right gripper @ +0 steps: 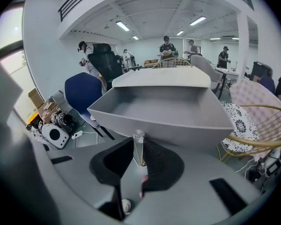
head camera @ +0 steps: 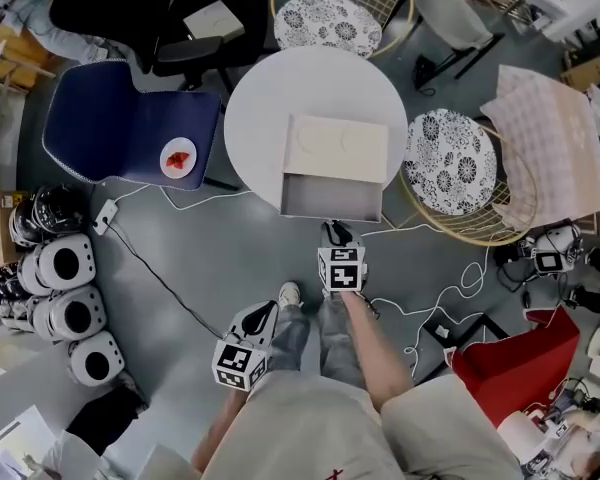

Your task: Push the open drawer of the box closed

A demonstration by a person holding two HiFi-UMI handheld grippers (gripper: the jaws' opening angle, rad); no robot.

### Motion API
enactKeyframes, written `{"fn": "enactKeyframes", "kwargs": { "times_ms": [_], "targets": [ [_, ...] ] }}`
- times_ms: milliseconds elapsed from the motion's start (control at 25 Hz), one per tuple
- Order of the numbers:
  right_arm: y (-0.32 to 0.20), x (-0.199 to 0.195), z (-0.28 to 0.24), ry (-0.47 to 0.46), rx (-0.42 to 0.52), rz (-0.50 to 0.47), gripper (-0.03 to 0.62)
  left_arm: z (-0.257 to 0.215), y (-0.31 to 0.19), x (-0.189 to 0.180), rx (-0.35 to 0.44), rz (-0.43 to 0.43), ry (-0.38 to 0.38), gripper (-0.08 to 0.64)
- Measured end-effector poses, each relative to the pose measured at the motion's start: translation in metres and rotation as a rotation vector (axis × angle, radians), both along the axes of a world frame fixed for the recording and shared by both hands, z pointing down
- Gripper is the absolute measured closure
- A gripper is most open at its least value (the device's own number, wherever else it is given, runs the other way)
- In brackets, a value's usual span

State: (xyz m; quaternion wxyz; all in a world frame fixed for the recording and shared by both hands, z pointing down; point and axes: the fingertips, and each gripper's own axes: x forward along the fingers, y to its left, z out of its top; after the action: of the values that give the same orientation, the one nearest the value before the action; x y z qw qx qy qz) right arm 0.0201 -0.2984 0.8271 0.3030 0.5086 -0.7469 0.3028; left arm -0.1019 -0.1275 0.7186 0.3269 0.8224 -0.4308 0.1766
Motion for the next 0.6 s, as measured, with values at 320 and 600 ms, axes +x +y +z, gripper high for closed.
{"fn": "enactKeyframes", "kwargs": {
  "times_ms": [320, 600],
  "targets": [
    [-0.002, -0.003, -0.004, 0.007, 0.004, -0.003, 0.522, 0.0, -0.005, 0.001, -0.004, -0.002, 0.005, 0.548],
    [-0.016, -0.002, -0.004, 0.012, -0.008, 0.006, 0.52, 0.001, -0.011, 0.0, -0.006, -0.007, 0.008, 0.548]
  ]
}}
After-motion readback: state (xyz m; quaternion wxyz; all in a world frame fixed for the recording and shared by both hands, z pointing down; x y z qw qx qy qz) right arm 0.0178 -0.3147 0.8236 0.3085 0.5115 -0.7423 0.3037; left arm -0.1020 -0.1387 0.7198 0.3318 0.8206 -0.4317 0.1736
